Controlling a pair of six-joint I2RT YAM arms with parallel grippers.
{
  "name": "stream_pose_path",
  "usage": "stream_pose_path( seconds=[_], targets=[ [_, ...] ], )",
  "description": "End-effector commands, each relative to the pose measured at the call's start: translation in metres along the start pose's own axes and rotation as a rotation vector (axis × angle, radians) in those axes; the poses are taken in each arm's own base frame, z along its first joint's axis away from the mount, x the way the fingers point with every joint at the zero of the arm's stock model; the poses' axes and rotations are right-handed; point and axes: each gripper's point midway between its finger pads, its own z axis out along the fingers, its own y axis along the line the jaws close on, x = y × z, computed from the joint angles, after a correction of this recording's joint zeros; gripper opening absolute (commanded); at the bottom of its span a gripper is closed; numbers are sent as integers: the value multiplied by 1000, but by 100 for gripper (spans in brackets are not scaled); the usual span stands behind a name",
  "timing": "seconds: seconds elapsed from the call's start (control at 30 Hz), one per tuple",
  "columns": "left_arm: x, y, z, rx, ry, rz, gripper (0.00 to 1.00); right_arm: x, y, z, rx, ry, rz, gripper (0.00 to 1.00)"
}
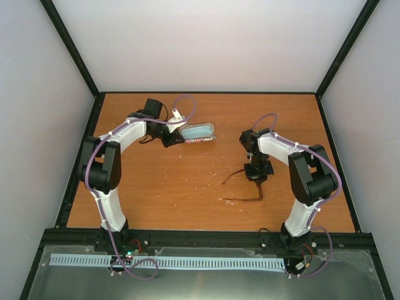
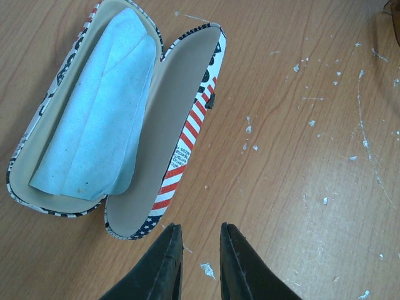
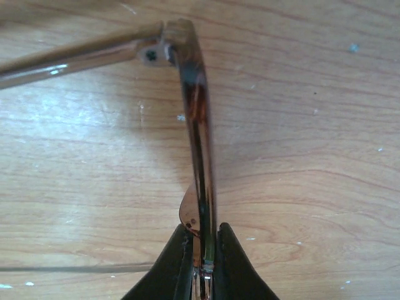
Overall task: Organize the sunglasses
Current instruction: Pick up the sunglasses from the center of the board.
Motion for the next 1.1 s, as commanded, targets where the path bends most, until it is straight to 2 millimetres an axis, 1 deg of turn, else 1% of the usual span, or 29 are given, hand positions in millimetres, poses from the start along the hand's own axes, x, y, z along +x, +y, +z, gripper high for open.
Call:
stream_pose_path(
  seconds=[0.0, 0.07, 0.17, 0.23, 0.3, 0.37, 0.4, 0.47, 0.5, 0.57, 0.63, 0.7, 0.73, 0.83, 0.87, 0.9, 0.93, 0.97, 1.07],
  targets=[
    [-20, -1, -16, -27, -54, 37, 20, -6, -1, -2, -4, -14, 16, 3],
    [-27, -2, -19, -23, -72, 45, 20, -11, -2, -12, -3, -46, 33, 3],
    [-45, -11, -30, 4, -116, 61, 20, -25, 0, -39, -30, -145, 59, 3],
    [-62, -23, -43, 36, -162, 80, 20, -36, 3, -63, -77, -231, 76, 3],
    [-81, -39, -58, 70, -219, 106, 20, -47, 8, -88, -143, -329, 92, 3],
    [-99, -57, -71, 95, -272, 147, 19, -54, 21, -112, -277, -424, 81, 3],
    [-108, -65, -77, 98, -297, 167, 19, -56, 30, -123, -355, -467, 55, 3],
    [-122, -71, -86, 90, -344, 184, 18, -53, 51, -143, -526, -532, 6, 3],
    [-129, -69, -90, 82, -365, 179, 19, -49, 60, -156, -622, -566, -24, 3],
    [-141, -64, -94, 66, -390, 172, 19, -37, 78, -172, -792, -586, -81, 3],
    [-151, -58, -95, 63, -404, 169, 23, -28, 87, -187, -902, -610, -122, 3],
    [-164, -56, -102, 63, -439, 172, 30, -21, 94, -198, -985, -624, -156, 3],
    [-170, -55, -105, 60, -461, 174, 32, -19, 96, -202, -1010, -628, -169, 3],
    [-189, -50, -113, 38, -534, 164, 32, -14, 101, -209, -1063, -629, -193, 3],
    [-194, -48, -115, 37, -558, 165, 30, -13, 102, -211, -1076, -632, -198, 3],
    [-201, -47, -116, 37, -582, 167, 25, -12, 103, -214, -1089, -637, -204, 3],
    [-206, -52, -116, 49, -593, 170, 20, -12, 103, -217, -1097, -645, -205, 3],
    [-209, -57, -115, 63, -596, 175, 19, -11, 103, -220, -1106, -651, -207, 3],
    [-218, -80, -115, 116, -604, 202, 19, -11, 103, -225, -1108, -662, -210, 3]
  ],
)
